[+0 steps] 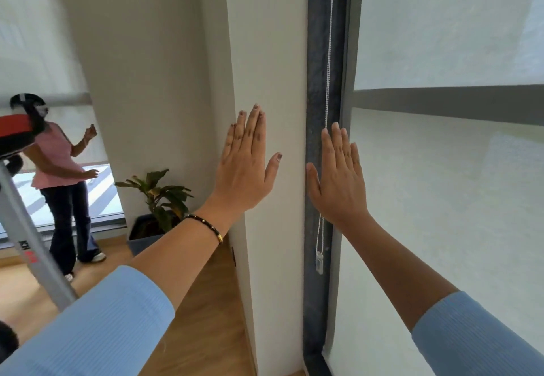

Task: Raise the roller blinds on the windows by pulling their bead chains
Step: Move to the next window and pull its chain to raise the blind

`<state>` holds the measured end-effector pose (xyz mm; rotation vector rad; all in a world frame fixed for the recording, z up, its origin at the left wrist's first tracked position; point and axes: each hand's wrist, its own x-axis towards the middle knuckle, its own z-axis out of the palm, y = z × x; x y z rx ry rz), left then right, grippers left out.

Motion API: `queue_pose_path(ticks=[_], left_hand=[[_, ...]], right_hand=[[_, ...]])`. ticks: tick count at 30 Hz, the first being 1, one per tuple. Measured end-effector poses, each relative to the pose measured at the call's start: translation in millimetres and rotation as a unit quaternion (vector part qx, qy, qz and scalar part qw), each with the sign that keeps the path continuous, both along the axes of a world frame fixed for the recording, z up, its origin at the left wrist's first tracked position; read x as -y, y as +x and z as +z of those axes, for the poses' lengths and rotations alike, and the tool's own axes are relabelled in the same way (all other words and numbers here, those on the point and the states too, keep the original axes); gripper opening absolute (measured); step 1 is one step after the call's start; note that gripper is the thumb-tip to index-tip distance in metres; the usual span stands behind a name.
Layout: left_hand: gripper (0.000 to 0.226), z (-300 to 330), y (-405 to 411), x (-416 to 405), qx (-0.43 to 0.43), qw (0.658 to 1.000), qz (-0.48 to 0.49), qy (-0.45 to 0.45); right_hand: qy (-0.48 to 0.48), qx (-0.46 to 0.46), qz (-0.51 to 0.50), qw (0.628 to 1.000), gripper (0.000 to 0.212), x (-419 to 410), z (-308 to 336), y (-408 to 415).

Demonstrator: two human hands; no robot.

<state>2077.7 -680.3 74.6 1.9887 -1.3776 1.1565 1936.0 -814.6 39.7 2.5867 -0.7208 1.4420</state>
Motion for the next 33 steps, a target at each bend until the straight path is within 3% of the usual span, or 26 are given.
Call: queue_pose_path(ticks=[7,12,15,19,24,27,30,33], left_hand=[[0.07,-15,105,125,-0.011,0.994,-0.112,-0.003],[0.067,-5,149,210,-0.061,0.972,-0.226,-0.024],[0.063,1,160,247,-0.129,0.933,-0.333,-0.044],[0.056,6,173,282,-0.246,0.854,-0.45,-0.091],[0.034,15,180,314,-0.459,0.716,-0.518,-0.091],[0.03,16,176,329,-0.511,0.685,-0.516,-0.051],[0.036,16,171,336,-0.519,0.677,-0.521,-0.016],[0.025,14,170,334,-0.498,0.674,-0.545,-0.008]], right_hand=[[0.054,0.043,-0.019,0.997,0.055,128,-9,88],[0.257,0.166,0.013,0.952,0.041,201,4,141],[0.343,0.224,0.022,0.912,0.04,234,12,169],[0.352,0.209,-0.023,0.912,0.035,262,6,193],[0.332,0.232,-0.048,0.913,0.015,268,-4,198],[0.331,0.277,-0.043,0.901,0.007,253,-8,193],[0.345,0.329,-0.038,0.878,0.014,237,-10,187],[0.34,0.343,-0.038,0.875,0.014,214,-12,180]])
